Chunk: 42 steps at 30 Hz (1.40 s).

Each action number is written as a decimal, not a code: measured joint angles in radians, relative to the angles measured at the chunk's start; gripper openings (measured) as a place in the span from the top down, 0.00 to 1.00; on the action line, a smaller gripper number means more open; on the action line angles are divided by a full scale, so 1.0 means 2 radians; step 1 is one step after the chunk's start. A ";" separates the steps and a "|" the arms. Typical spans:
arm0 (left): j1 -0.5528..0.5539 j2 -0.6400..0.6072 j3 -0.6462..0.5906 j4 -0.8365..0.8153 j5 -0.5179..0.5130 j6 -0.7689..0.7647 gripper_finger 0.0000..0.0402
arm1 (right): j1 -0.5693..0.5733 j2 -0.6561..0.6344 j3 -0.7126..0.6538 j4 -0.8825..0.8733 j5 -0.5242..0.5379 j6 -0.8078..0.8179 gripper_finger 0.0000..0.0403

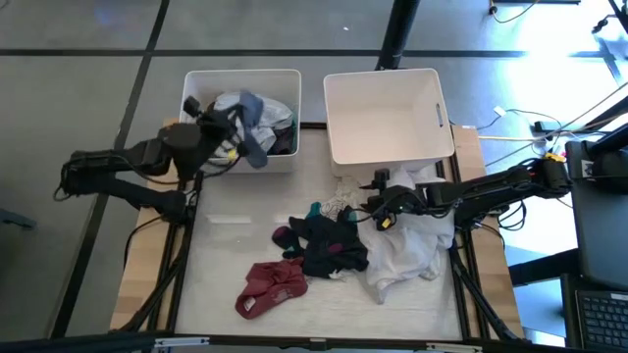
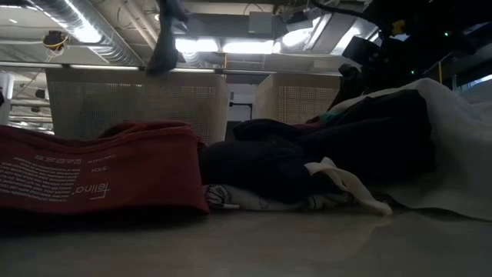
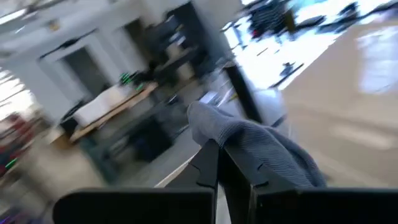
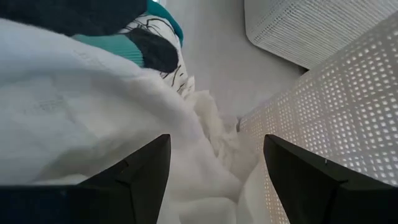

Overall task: Sort clothes
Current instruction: Put the blue towel into the left white laundry bin, then put the dark red shirt into the left white laundry bin

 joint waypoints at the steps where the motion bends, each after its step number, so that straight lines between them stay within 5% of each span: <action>1: 0.020 0.000 -0.005 -0.002 0.002 -0.004 0.99 | 0.000 0.002 0.000 0.002 0.000 0.000 0.36; 6: 0.101 0.000 -0.032 -0.002 0.012 -0.039 0.98 | 0.000 0.005 0.000 0.004 -0.005 0.000 0.36; 14: 0.153 0.003 -0.052 -0.068 0.090 -0.135 0.84 | 0.000 0.005 0.000 0.005 -0.007 0.000 0.36; 19: 0.164 0.003 -0.042 -0.154 0.170 -0.205 0.68 | 0.000 0.005 0.000 0.005 -0.014 0.000 0.36; 25: 0.163 0.002 0.023 -0.285 0.337 -0.301 0.57 | 0.000 0.005 0.000 0.005 -0.018 0.000 0.36; 31: 0.098 0.000 0.019 -0.254 0.489 -0.326 0.55 | 0.000 0.005 0.000 0.005 -0.018 0.000 0.36; 42: -0.093 0.060 -0.031 -0.151 0.494 -0.379 0.55 | 0.000 0.005 0.000 0.005 -0.018 0.000 0.36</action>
